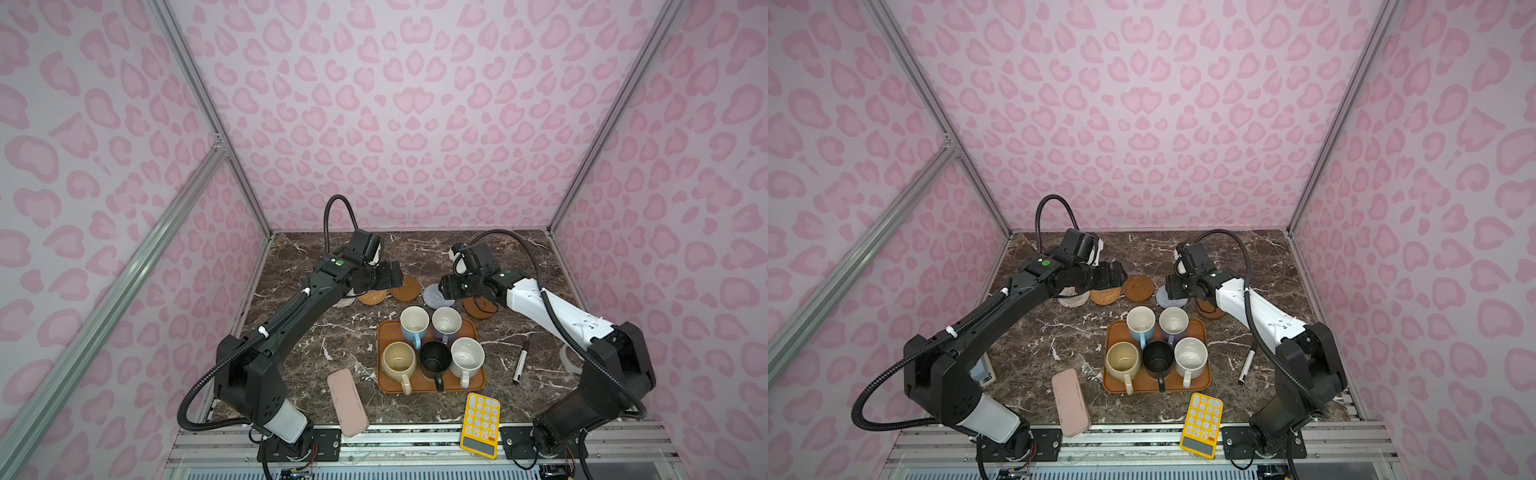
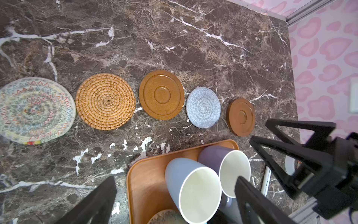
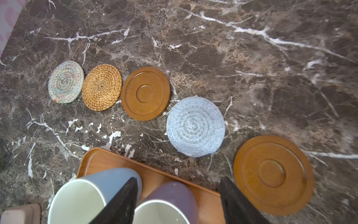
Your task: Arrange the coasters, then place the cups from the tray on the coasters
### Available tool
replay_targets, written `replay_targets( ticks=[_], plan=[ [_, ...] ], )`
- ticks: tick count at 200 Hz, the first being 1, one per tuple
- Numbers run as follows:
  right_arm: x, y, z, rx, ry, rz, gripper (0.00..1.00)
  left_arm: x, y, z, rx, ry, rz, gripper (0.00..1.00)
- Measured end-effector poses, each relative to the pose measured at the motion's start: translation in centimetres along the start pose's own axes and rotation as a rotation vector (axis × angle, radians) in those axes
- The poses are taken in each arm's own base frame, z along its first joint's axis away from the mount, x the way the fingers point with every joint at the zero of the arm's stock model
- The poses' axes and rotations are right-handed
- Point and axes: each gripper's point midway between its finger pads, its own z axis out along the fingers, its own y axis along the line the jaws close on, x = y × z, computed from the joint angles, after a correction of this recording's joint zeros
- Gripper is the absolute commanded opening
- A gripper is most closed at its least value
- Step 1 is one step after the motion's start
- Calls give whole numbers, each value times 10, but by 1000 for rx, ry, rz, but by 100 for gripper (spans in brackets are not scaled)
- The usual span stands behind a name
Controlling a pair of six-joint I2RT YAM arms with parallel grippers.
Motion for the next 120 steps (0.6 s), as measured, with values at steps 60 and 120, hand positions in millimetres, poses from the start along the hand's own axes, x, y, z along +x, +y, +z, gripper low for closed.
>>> replay_targets(
  ticks=[60, 120],
  plan=[
    [18, 2, 51, 20, 162, -2, 50, 13, 8, 11, -9, 31, -45, 97],
    [43, -5, 86, 56, 269, -11, 46, 23, 15, 21, -15, 40, -78, 97]
  ],
)
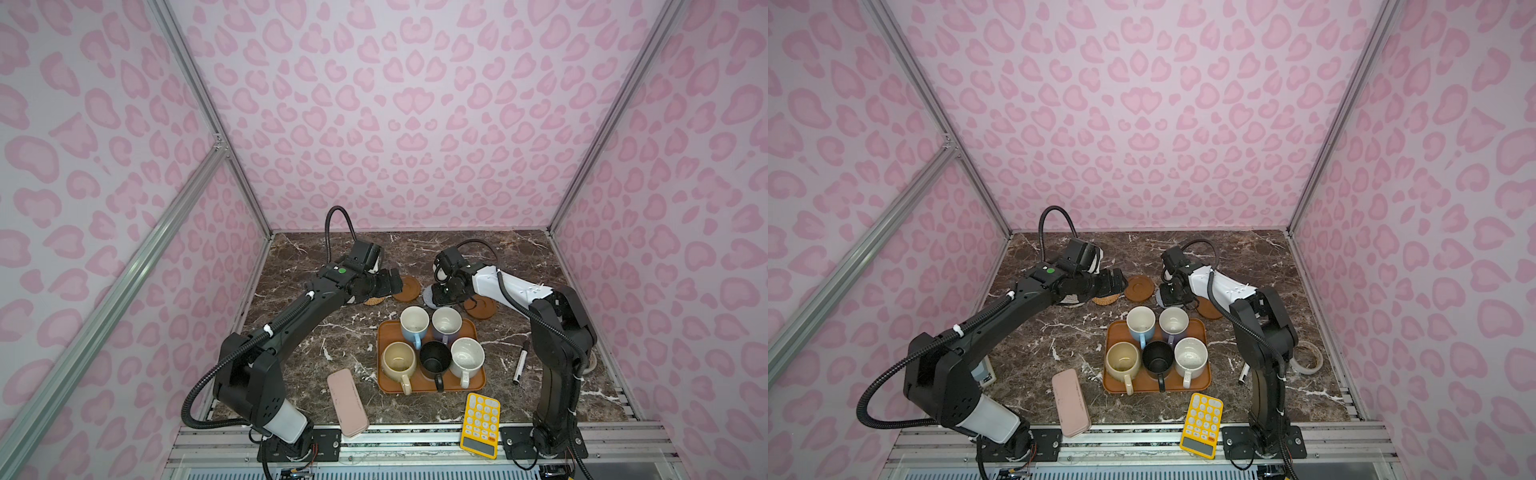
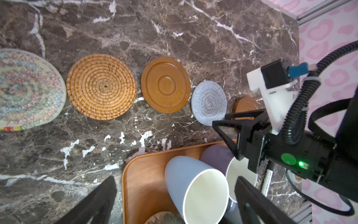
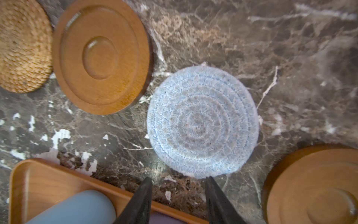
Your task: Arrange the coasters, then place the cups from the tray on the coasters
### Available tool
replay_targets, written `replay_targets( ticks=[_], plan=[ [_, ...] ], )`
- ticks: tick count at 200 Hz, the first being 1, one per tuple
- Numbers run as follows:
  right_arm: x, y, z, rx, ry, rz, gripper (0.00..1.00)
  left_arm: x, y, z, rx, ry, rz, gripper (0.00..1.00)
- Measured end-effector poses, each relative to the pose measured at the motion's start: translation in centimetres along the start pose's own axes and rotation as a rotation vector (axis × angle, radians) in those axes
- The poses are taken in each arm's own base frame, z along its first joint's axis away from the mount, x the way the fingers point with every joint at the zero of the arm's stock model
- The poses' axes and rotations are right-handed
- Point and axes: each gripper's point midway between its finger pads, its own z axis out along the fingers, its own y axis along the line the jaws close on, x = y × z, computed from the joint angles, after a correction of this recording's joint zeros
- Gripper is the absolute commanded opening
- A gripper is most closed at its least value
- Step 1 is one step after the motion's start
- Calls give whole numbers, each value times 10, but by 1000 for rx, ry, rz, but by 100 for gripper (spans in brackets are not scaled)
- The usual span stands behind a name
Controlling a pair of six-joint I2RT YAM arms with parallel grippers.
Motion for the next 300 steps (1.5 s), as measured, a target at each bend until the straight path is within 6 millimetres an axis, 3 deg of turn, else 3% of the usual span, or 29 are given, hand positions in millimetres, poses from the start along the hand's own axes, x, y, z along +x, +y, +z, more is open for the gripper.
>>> replay_targets(
  ticks=[72, 154, 218, 255, 300],
  plan=[
    [0, -4, 28, 30, 45, 3, 41, 5, 4, 4, -8, 11, -10, 97],
    [-29, -24, 36, 65, 6, 61, 40, 9, 7, 8, -15, 17, -12, 97],
    [-40, -25, 39, 80, 3, 62, 42, 9, 7, 9, -14, 15, -11, 97],
    [-44, -18, 28, 80, -2, 51, 52, 9, 6, 7, -10, 11, -10, 97],
    [-68, -1, -13, 60, -96, 29, 69, 6, 2, -5, 9, -15, -13, 97]
  ],
)
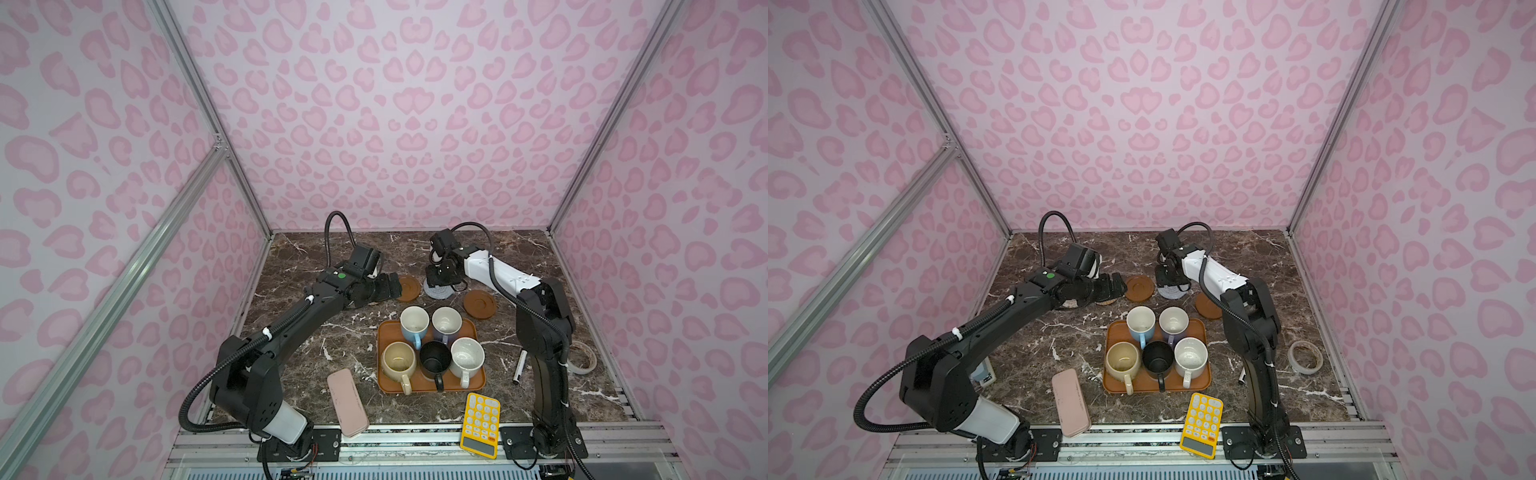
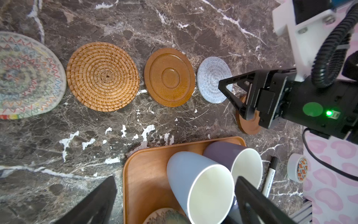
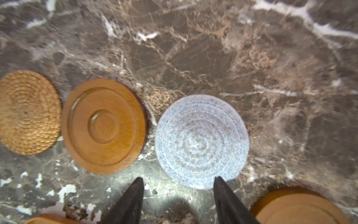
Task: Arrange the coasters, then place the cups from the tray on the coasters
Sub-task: 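Lift right gripper away from the light blue knit coaster, then lower right gripper over the small brown wooden coaster nearest the tray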
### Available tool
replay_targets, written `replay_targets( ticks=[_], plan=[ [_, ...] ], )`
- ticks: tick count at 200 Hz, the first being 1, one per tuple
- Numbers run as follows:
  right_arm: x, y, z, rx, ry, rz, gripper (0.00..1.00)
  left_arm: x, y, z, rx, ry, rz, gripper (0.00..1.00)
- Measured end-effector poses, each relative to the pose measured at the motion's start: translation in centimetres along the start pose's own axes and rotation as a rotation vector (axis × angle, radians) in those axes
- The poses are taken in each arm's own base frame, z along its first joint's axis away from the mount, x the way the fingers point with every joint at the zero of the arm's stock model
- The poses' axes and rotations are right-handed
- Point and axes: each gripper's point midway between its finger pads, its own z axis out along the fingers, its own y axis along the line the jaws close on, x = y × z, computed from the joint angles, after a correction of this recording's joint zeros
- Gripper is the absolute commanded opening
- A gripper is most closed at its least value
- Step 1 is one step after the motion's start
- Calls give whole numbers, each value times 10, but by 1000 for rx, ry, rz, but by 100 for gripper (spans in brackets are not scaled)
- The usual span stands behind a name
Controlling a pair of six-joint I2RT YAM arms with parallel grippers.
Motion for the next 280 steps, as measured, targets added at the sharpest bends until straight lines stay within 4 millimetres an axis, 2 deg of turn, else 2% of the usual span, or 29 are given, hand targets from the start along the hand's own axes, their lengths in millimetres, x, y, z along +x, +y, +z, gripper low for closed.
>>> replay_targets(
  ticks=[34, 42, 51, 104, 137, 167, 213, 249, 280],
  plan=[
    [-7, 6, -35, 12, -50, -17, 80, -2, -2, -11, 10, -26, 3, 97],
    [-9, 6, -44, 14, -70, -19, 92, -2, -2, -14, 11, -33, 4, 97],
    [-9, 7, -54, 12, -86, -17, 99, -2, -2, -17, 15, -38, 5, 97],
    [-4, -6, -100, 41, -154, 11, 99, 0, -3, -35, 37, -66, 12, 97],
    [12, -11, -121, 27, -189, 23, 99, 5, -5, -43, 68, -68, 23, 97],
    [33, -25, -126, 36, -183, 61, 99, 4, -12, -54, 101, -85, 34, 97],
    [47, -58, -134, 56, -200, 153, 96, 7, -18, -62, 137, -79, 57, 97],
    [67, -92, -125, 74, -171, 265, 87, 11, -21, -61, 156, -57, 79, 97],
    [87, -112, -109, 81, -117, 337, 75, 14, -23, -57, 165, -37, 87, 97]
  ],
)
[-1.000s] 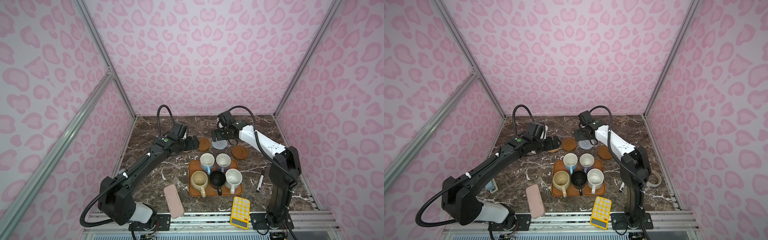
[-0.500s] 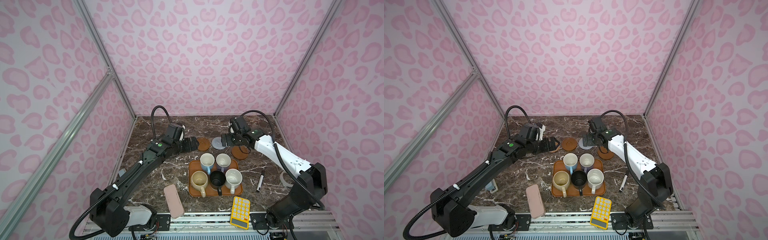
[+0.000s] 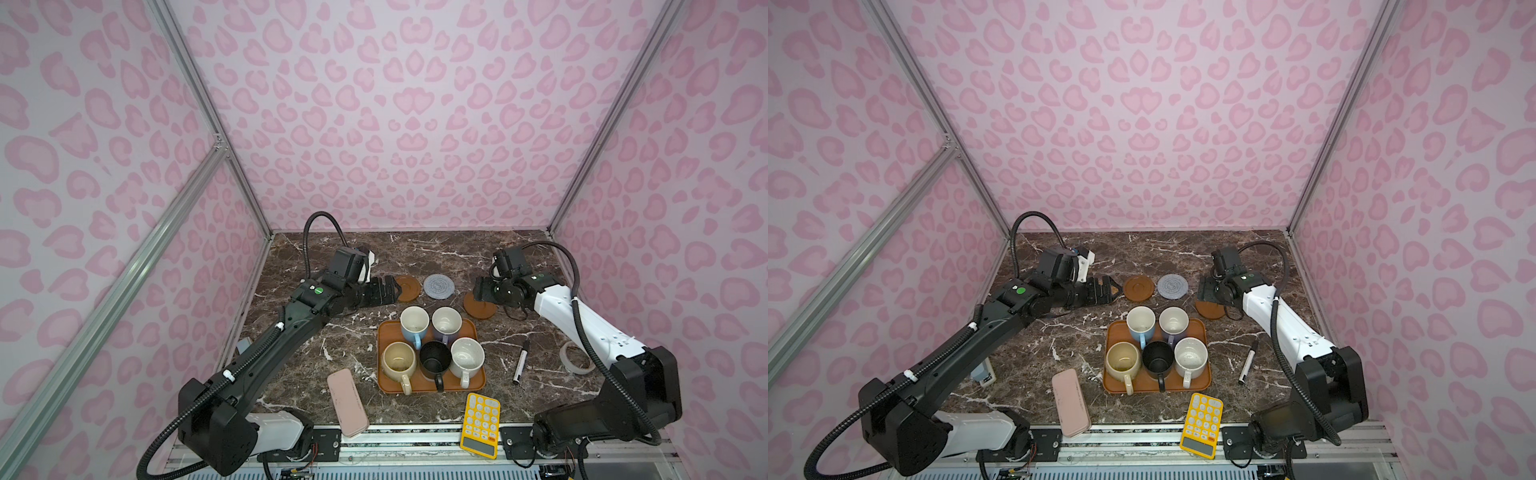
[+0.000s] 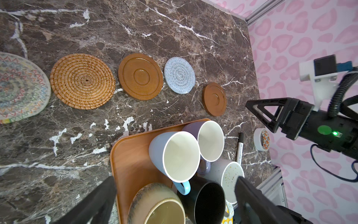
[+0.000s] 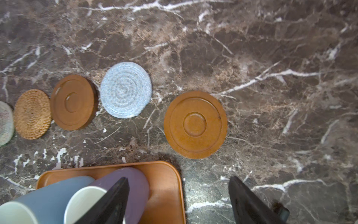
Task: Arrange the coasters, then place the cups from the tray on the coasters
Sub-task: 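Lower right gripper over the small brown wooden coaster nearest the tray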
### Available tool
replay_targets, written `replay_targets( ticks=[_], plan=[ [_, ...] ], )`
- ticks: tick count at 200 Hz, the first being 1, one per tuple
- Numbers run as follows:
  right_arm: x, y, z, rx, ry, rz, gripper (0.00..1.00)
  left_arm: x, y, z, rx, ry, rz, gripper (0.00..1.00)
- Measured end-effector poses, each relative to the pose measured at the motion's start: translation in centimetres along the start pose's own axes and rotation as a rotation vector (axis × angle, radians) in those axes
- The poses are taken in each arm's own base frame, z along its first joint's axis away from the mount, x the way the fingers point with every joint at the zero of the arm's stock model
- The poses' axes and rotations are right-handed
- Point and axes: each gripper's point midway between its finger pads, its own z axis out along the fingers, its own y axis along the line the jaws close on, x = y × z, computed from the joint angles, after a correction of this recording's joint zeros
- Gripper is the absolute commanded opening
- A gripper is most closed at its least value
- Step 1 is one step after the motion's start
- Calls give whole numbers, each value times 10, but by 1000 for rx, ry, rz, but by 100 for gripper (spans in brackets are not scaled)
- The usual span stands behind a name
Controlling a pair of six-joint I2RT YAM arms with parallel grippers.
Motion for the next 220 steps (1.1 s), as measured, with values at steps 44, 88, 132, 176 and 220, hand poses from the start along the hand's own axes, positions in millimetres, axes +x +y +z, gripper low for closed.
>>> replay_targets(
  ticks=[44, 88, 132, 176, 220],
  plan=[
    [17, -9, 30, 12, 82, 22, 52, 3, 0, 6, 1, 19, -1, 97],
    [22, -6, 61, 21, 141, 12, 42, 5, 3, 11, -6, 28, -4, 97],
    [26, -5, 90, 34, 191, -2, 38, 12, 9, 16, -18, 45, -9, 97],
    [32, 1, 109, 44, 229, -35, 38, 18, 15, 18, -29, 57, -13, 97],
    [26, 5, 120, 40, 212, -44, 37, 22, 17, 19, -34, 65, -18, 97]
  ],
)
